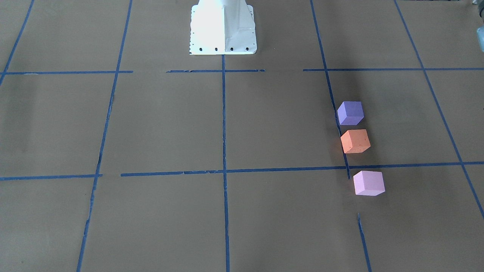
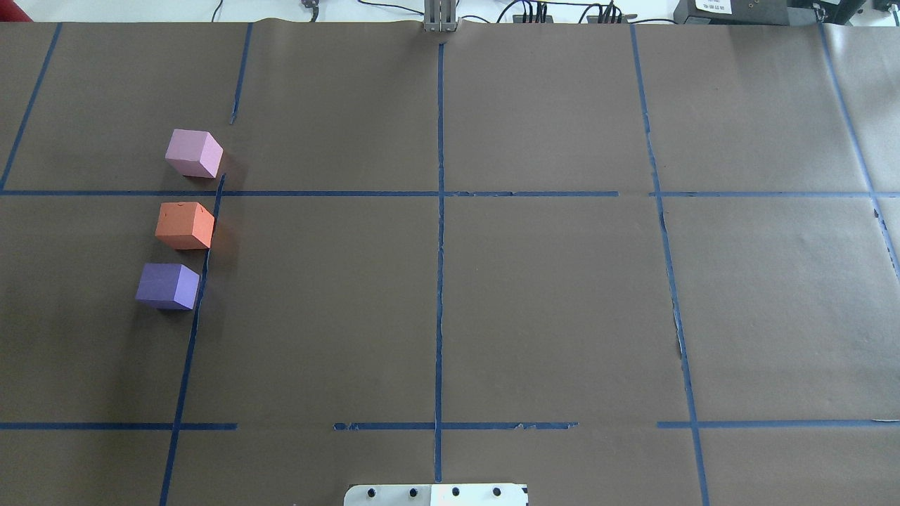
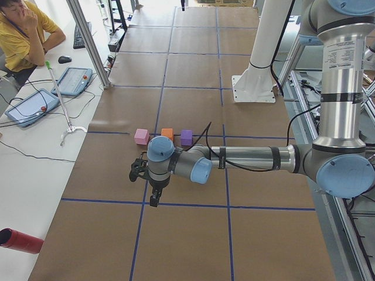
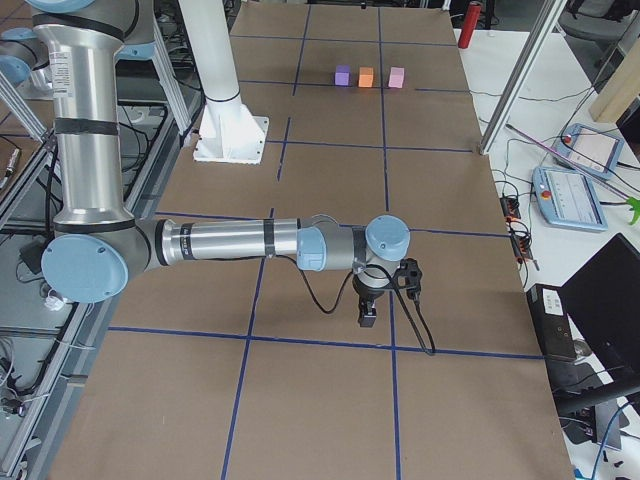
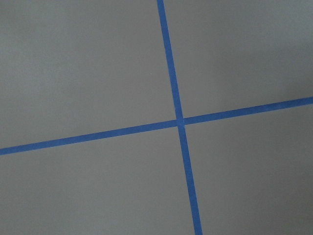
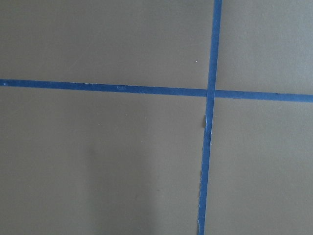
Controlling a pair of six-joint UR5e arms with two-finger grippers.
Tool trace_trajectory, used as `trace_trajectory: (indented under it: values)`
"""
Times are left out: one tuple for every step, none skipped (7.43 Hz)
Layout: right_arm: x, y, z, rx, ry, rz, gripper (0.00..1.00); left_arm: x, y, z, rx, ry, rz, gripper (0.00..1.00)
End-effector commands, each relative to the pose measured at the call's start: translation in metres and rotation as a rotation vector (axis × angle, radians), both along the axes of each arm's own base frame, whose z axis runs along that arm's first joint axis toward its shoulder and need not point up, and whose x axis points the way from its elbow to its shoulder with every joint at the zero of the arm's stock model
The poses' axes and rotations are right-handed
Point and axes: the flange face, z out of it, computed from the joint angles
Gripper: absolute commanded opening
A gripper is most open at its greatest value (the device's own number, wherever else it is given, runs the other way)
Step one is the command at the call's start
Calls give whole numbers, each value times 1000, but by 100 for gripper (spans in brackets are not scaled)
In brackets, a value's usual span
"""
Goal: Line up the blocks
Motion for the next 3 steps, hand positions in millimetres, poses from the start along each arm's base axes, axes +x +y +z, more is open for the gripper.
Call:
trace_trajectory:
  values:
    - [0, 0, 0, -1, 0, 0, 100, 2, -12, -22, 46, 13, 6, 100]
    - [0, 0, 0, -1, 0, 0, 100, 3, -15, -23, 48, 13, 7, 100]
    - [0, 0, 0, -1, 0, 0, 100, 3, -14, -22, 44, 14, 8, 100]
